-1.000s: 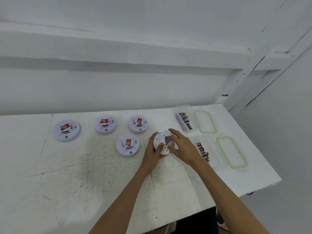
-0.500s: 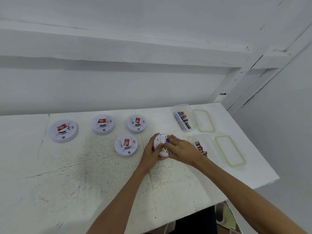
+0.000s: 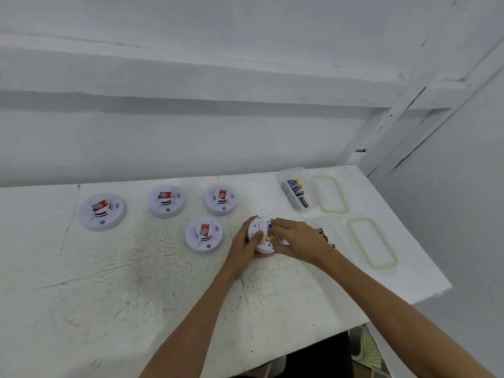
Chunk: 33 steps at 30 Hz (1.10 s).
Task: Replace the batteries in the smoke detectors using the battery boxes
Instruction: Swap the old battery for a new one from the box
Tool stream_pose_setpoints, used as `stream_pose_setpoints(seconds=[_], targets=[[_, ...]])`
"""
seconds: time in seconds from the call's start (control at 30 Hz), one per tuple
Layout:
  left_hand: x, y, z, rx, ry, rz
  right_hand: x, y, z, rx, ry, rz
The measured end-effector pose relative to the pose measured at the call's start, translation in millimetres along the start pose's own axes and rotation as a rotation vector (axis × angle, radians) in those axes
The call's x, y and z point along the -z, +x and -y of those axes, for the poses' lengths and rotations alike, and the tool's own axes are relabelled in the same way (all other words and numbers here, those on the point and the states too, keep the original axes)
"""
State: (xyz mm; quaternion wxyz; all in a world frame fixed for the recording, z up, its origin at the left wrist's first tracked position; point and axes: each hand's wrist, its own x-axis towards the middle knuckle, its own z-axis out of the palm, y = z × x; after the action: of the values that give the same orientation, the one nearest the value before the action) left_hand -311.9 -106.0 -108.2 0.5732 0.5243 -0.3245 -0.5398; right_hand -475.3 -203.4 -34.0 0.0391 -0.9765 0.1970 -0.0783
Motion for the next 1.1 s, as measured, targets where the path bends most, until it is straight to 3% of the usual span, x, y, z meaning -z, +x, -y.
stream_pose_setpoints(seconds=[0.3,0.47,0.67,0.73,0.9,1.0,1.1], targets=[[-1.3,-2.0,-5.0,0.024,-0.006,-0.009,-9.3,-2.4,-1.8,0.062,-0.085,0.004],[-3.8,-0.1,-3.3,0.023,-0.017,-0.024,-13.0,-16.3,-2.5,0.025,0.087,-0.057],[-9.7,-0.9,-2.7,-0.04,-0.033,-0.104,-3.4,-18.3,-7.6,0.014,0.111,-0.067],[-13.2,-2.8,-3.0,-0.079,0.014,-0.131,-2.8,-19.2,-1.1,-0.084,0.18,-0.119],[-15.0,-4.8,3.0,-0.157,0.134,-0.193,6.5,-23.4,3.8,-0.549,0.581,-0.352],[-23.7,-5.2,2.6,-0.172,0.174,-0.222,15.0,-44.3,-10.7,-0.671,0.589,-0.464],[-36.5,-6.6,3.5,-0.192,0.137,-0.227,26.3,-71.6,-26.2,-0.79,0.495,-0.407]])
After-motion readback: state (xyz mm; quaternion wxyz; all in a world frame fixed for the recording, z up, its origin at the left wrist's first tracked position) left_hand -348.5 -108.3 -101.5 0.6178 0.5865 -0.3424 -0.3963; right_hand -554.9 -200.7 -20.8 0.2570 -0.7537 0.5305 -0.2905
